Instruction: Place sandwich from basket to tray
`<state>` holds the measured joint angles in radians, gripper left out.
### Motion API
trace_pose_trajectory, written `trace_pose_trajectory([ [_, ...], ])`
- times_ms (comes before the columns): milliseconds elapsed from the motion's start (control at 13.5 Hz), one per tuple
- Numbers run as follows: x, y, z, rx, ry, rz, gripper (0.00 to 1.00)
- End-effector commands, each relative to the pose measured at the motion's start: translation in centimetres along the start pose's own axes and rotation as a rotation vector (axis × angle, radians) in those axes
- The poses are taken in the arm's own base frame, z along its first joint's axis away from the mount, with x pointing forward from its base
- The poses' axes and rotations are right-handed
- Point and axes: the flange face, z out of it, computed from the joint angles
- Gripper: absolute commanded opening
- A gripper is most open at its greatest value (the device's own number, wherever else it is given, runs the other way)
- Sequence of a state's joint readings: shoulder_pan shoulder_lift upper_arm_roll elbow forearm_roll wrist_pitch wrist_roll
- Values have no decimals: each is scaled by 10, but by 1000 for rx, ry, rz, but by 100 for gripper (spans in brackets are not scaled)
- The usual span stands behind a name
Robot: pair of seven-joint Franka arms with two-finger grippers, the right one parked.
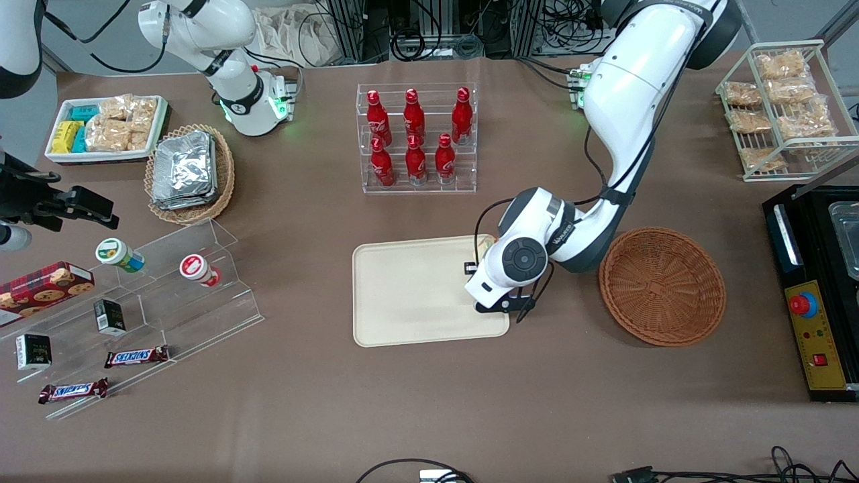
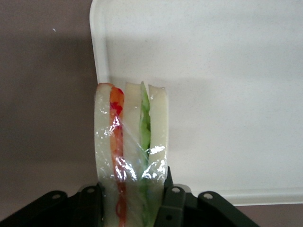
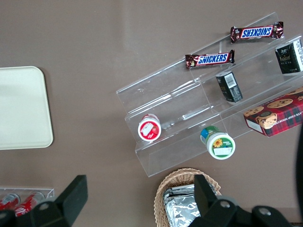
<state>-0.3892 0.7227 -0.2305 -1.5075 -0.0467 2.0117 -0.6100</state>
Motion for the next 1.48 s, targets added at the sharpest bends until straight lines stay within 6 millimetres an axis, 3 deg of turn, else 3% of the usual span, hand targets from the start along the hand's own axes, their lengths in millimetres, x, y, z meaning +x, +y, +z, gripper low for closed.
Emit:
trace_pose_trajectory([
  [0,2,7,7,23,13,-2,66],
  [74,3,8,9,19,17,-1,90],
  [148,3,8,11,17,20,-2,100],
  [369,5,7,6,10,26,-5,100],
  [517,9,2,-14,-1,50,-6,100],
  [738,10,-21,-81,-25,103,-35,100],
  [886,6,-53,-134,-21,111,-69,100],
  [1034,-2,-101,-189,-8,109,-57,100],
  [1181,-15,-160,-251,-7,122,-42,100],
  [1403,-33,-226,-316,-6,140,-61,100],
])
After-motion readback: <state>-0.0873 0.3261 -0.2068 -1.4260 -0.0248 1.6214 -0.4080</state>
